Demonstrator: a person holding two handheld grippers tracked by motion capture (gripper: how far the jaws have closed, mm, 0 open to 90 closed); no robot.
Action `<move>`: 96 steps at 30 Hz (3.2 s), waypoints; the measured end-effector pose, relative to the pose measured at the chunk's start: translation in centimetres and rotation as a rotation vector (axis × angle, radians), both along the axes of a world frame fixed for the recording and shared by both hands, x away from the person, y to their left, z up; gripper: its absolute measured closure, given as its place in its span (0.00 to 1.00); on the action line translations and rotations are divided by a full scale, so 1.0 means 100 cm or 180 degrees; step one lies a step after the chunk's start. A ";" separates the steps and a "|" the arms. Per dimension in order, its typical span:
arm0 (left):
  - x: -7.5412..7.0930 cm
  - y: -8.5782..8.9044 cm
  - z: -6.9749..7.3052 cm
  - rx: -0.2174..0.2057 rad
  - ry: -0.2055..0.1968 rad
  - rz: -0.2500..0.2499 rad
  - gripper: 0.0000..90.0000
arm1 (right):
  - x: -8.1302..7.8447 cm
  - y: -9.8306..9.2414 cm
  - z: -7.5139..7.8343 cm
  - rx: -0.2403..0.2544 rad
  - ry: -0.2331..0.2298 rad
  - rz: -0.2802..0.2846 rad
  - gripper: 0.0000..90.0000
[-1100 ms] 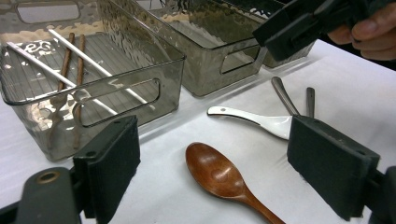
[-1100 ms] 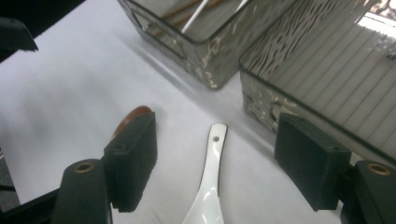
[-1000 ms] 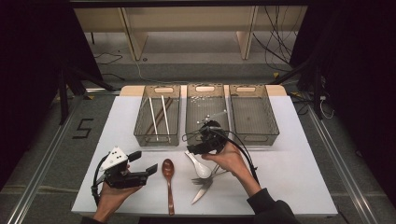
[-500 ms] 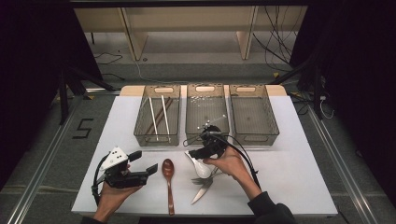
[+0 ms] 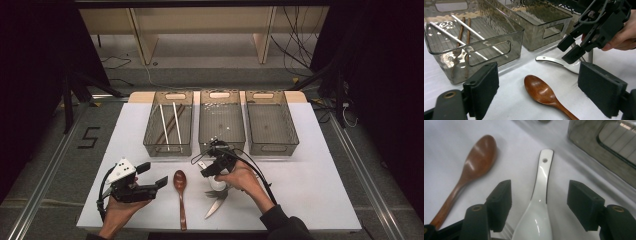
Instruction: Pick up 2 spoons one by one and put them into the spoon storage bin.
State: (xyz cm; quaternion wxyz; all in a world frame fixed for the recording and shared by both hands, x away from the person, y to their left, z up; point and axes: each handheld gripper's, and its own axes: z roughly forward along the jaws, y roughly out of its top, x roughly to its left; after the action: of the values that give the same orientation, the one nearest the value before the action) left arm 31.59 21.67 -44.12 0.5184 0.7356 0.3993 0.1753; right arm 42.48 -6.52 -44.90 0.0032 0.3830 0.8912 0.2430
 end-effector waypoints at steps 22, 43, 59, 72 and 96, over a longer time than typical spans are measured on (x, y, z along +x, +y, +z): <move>-0.001 0.000 0.000 0.0007 -0.0023 -0.0013 0.18 | 0.005 0.016 -0.010 -0.0328 0.0100 0.0043 0.66; -0.001 -0.001 0.000 0.0025 -0.0028 -0.0033 0.19 | 0.005 0.021 -0.014 -0.0464 0.0071 0.0081 0.82; -0.001 0.000 0.000 0.0034 -0.0039 -0.0034 0.18 | 0.005 0.017 -0.004 -0.0288 0.0007 0.0087 0.96; -0.002 0.000 0.000 0.0029 -0.0032 -0.0030 0.18 | 0.003 0.011 0.006 -0.0208 -0.0067 0.0139 0.96; -0.001 0.000 -0.001 0.0021 -0.0037 -0.0017 0.18 | 0.029 -0.017 0.074 0.0210 -0.0504 -0.0115 0.96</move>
State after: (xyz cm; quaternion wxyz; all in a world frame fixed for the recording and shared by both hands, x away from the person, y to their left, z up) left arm 31.46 21.71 -44.18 0.5187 0.7373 0.3937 0.1795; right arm 45.36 -8.18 -37.51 0.0655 0.3785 0.8726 0.3016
